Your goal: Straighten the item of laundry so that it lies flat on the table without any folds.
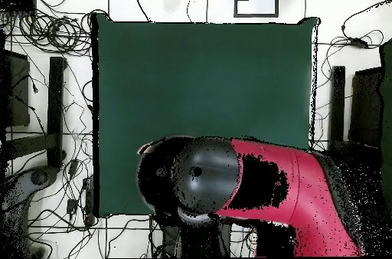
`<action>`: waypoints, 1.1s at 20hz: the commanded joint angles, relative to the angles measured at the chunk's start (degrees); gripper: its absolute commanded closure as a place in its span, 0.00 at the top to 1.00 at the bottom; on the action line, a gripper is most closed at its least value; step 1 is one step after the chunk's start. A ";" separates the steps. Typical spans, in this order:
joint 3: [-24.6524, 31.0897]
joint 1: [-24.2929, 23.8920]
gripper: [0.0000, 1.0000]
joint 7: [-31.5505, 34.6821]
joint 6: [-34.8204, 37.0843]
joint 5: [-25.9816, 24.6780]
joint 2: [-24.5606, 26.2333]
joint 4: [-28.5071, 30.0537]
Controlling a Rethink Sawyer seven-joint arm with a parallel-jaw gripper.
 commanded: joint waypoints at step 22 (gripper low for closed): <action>-8.34 6.10 0.00 19.33 -4.19 4.15 -1.49 3.60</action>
